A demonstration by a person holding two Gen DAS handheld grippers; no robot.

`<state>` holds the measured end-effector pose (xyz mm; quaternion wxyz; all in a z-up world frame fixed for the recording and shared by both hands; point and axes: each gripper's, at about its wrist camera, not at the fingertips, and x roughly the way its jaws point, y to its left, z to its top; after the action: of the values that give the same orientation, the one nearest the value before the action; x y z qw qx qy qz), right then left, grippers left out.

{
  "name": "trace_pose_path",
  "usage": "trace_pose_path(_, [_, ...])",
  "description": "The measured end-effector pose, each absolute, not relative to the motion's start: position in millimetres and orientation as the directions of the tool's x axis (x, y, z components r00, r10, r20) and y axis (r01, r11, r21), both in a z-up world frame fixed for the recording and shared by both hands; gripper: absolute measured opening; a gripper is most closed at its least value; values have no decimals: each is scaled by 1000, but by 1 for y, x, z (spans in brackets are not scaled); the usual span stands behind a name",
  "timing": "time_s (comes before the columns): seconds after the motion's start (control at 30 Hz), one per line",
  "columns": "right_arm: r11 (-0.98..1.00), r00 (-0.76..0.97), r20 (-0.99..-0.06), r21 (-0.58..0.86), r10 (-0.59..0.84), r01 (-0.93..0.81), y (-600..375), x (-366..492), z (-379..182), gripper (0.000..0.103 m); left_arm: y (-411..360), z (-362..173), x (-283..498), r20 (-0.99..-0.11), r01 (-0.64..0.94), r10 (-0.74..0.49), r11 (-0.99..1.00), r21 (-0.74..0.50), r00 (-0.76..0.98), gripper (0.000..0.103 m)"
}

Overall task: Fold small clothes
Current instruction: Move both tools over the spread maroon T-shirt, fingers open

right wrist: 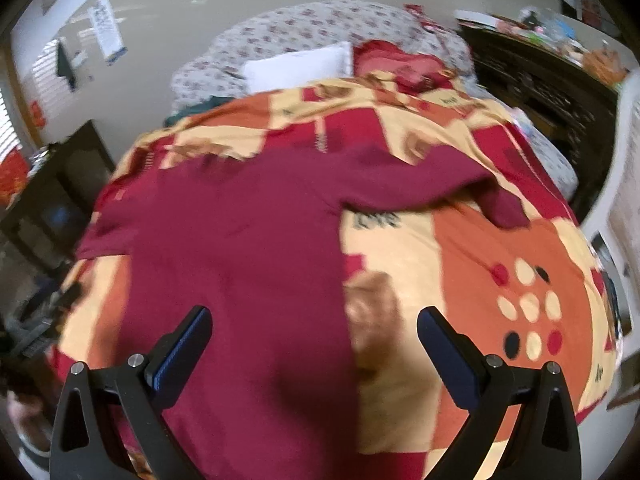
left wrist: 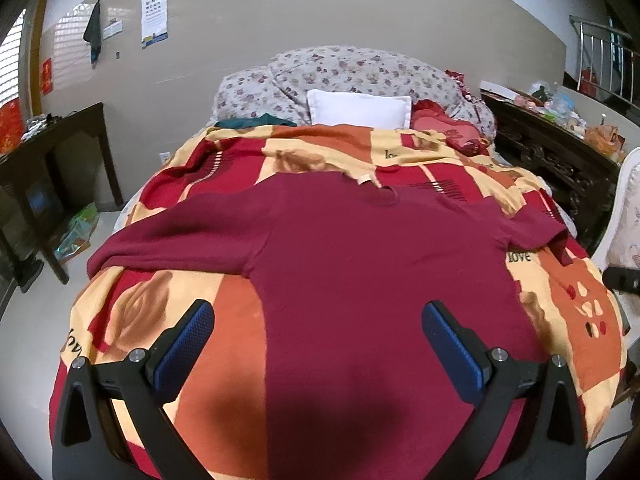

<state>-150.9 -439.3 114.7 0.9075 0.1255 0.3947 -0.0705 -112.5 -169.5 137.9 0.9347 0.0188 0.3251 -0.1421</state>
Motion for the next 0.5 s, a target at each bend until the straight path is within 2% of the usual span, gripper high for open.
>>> trace_pose_path(0.07, [966,683,-730,162,-20,201,-430,-145,129,103,-171,142,-111,-607,281,-258,958,-58,752,103])
trace_pose_path(0.2, [979,692,-716,59,-94,194,-405,-125,152,103,-174,151,-103,-597,277,-264,958,-73,757,103])
trace_pose_path(0.3, [978,727,-684,112,-53,177,-395,-107,160,103,-177,154,-96,-588,268,-260,960,-76,766,103])
trace_pose_path(0.4, [973,717,-697,159,-11,170,-387,-83,152,103,-180,153,-91,-580,256,-240,965,-56,779,103])
trace_pose_path(0.5, [977,721,-692,139,-20,161,-374,-67,141,103,-181,149,-86,-573,232,-212,972,-39,792,103])
